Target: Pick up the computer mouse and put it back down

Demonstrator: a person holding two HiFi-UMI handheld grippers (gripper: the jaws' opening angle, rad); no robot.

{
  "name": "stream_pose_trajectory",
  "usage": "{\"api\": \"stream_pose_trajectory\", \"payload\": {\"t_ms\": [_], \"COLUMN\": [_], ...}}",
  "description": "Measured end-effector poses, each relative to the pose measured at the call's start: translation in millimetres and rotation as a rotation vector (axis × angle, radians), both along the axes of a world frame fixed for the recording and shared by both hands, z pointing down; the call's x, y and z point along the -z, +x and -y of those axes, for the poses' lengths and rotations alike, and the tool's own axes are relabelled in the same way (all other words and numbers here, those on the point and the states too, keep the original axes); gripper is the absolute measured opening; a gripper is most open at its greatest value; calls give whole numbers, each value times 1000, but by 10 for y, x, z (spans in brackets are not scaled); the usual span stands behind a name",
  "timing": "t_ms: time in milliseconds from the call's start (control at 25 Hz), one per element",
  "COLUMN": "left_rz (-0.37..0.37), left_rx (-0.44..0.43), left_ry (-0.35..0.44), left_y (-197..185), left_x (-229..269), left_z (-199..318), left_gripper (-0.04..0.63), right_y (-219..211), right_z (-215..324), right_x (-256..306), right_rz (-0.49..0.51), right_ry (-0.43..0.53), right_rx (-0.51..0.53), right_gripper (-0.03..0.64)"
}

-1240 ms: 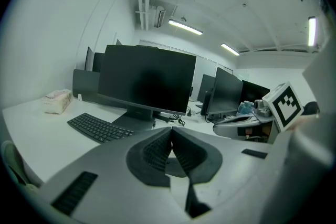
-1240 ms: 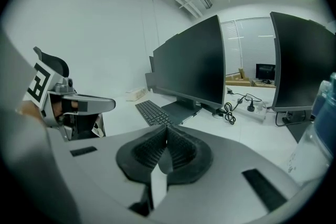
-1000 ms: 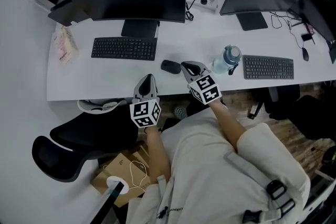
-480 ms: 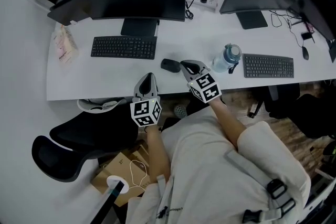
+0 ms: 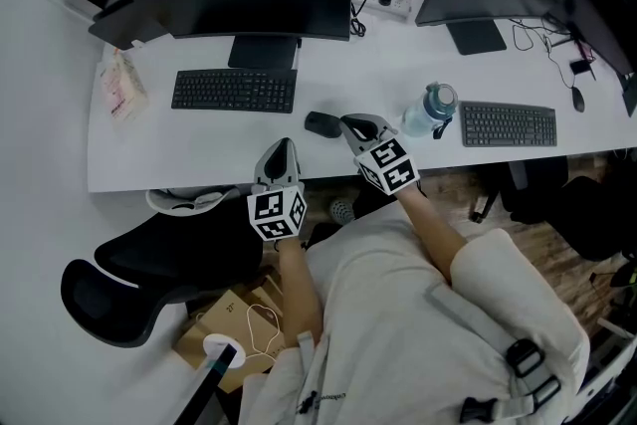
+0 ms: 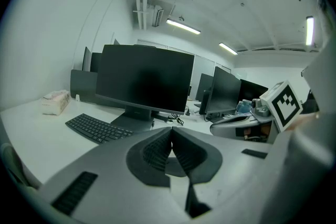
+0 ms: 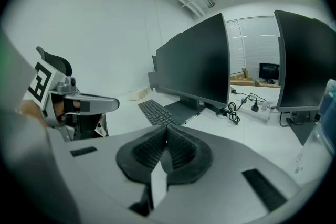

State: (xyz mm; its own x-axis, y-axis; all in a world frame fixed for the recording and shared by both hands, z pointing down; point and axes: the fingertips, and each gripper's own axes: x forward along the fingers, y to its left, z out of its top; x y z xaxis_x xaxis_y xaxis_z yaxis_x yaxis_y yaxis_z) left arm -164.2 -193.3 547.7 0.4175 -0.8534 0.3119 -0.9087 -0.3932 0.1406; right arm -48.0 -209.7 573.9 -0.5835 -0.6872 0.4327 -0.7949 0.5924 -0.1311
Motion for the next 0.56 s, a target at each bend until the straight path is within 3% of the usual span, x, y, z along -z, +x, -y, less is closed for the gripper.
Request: {"api": "stream_pose_trajectory", "payload": {"t_ms": [560], "left_rz": [-3], "left_rx": [-2], "left_ry": [-5], "left_y": [0], "left_x": [-14], "left_z": [0], "left_gripper": [21], "right_y": [17], "right_z": [1], "right_x": [-28], "right_rz": [17], "right_ry": [-11], "right_rx": [-11], "right_gripper": [3]}}
